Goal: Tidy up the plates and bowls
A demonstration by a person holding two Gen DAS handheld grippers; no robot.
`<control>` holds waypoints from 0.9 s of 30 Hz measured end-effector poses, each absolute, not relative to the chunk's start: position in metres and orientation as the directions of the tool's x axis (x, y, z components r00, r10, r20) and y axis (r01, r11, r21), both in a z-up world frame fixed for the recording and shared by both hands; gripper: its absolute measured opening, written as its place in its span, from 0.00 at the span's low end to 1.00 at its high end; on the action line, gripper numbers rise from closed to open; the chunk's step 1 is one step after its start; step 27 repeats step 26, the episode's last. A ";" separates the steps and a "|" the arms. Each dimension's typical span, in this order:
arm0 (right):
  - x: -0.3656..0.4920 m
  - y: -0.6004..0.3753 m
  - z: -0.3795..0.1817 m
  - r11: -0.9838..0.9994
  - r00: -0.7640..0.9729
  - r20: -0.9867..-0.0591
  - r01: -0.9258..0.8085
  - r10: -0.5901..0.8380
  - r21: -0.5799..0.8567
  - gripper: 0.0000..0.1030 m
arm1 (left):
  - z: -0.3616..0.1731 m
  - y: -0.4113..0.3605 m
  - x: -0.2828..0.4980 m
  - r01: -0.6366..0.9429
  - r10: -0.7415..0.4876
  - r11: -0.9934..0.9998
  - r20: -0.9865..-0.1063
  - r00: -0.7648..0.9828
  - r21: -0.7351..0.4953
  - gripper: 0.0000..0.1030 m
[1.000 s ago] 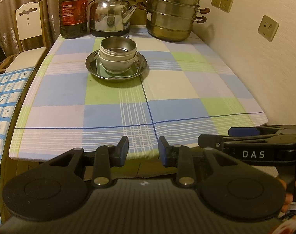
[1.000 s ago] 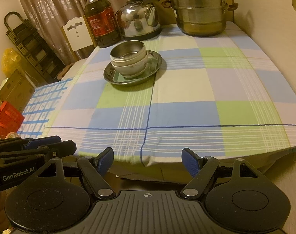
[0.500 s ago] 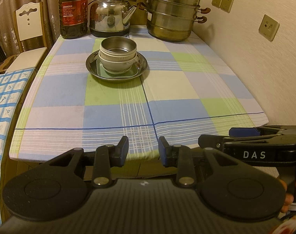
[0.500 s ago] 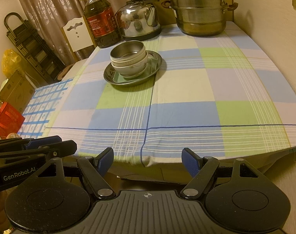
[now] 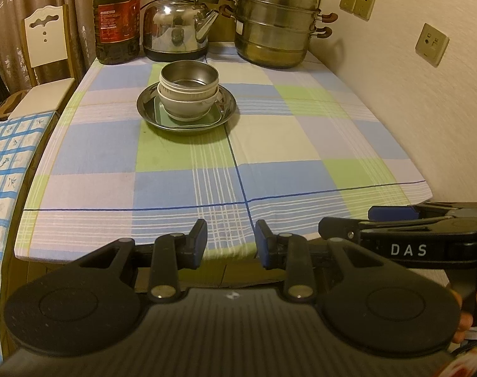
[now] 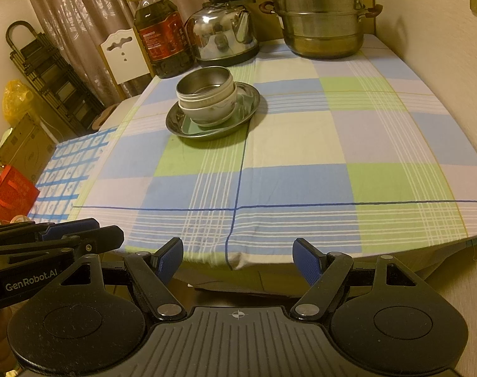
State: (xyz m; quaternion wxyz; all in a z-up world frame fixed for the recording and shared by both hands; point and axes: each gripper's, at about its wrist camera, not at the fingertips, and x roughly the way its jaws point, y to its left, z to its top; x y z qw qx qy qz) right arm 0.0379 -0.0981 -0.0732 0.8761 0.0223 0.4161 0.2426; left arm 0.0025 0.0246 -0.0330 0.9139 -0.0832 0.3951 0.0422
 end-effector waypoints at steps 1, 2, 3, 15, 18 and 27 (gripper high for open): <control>0.038 -0.098 -0.073 0.881 0.536 -0.718 -0.406 0.443 0.240 0.74 | -0.033 0.024 0.002 -0.142 0.011 0.983 -0.730 0.684 -0.119 0.29; 0.038 -0.098 -0.073 0.881 0.537 -0.718 -0.406 0.443 0.241 0.74 | -0.033 0.025 0.002 -0.142 0.011 0.983 -0.730 0.684 -0.119 0.29; 0.038 -0.098 -0.073 0.881 0.537 -0.718 -0.406 0.444 0.241 0.74 | -0.033 0.025 0.002 -0.142 0.011 0.983 -0.729 0.684 -0.119 0.29; 0.037 -0.099 -0.073 0.881 0.536 -0.718 -0.406 0.444 0.242 0.74 | -0.033 0.024 0.002 -0.142 0.011 0.983 -0.728 0.685 -0.119 0.29; 0.037 -0.099 -0.073 0.881 0.535 -0.718 -0.406 0.445 0.242 0.74 | -0.033 0.025 0.001 -0.146 0.012 0.981 -0.722 0.692 -0.124 0.29; 0.037 -0.100 -0.073 0.881 0.537 -0.717 -0.406 0.445 0.243 0.74 | -0.030 0.021 0.003 -0.160 0.032 0.981 -0.715 0.698 -0.112 0.29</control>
